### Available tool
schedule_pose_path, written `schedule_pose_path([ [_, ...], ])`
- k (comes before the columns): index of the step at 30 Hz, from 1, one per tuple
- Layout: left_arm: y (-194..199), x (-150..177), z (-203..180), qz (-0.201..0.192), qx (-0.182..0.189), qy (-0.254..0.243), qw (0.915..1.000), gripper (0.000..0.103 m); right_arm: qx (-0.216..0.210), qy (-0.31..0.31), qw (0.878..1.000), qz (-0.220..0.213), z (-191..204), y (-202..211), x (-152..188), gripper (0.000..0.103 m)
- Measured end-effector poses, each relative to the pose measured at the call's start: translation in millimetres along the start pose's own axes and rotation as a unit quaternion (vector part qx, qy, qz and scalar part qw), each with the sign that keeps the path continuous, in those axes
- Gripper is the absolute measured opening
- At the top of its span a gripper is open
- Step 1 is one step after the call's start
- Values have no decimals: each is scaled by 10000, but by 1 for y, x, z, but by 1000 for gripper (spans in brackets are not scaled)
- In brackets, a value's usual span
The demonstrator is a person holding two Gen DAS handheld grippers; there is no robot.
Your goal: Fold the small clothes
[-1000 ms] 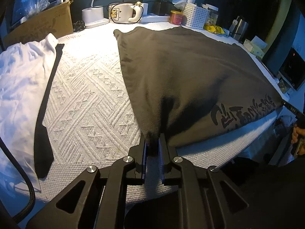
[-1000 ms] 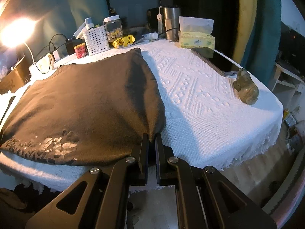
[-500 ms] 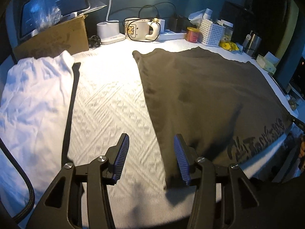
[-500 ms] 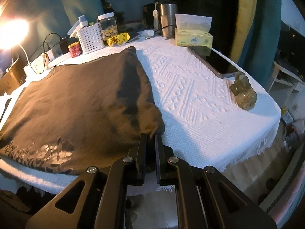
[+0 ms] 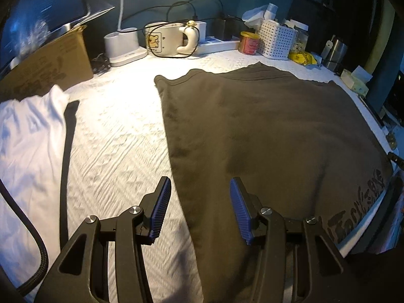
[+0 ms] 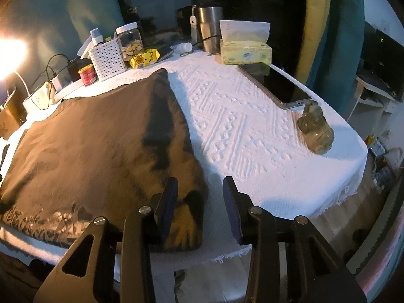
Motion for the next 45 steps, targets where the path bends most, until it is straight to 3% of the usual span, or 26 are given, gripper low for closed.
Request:
schedule_pose_path([
  [6,-7,-16,-9,-139,-107,-269,9995,48,53,52,9999,70,5,-3,-3,39],
  [21,-22,-27,-2,-168,180,-186,9995,48,224,70,9994,251,34,-7,-7,40],
  [22,-22,-28,-2,-180,229,-174,9994,48,230,51,9994,265,35,-5,-5,40],
  [25,-22,-29,-3,-202,416,-174,9988,48,255,5,9989,382,39,-1,1,55],
  [27,-22,-30,-3,-213,502,-198,9983,48,348,-23,9985,416,41,2,3,55],
  [36,-22,-46,2,-422,743,-314,9958,48,435,-704,9954,483,43,11,18,56],
  [45,-35,-47,10,-307,862,-357,9952,48,387,-1366,9891,398,48,15,36,56],
])
Point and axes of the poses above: each gripper's, at about its wrist camera, not at the fingertips, and y roughly against the way its jaws point, z to its left, x to its underside, the point moved 5 cm from there along -y, roughly the way its jaws point, and after that the axes turned 9 degrees about -x, right-handed, at the moved point
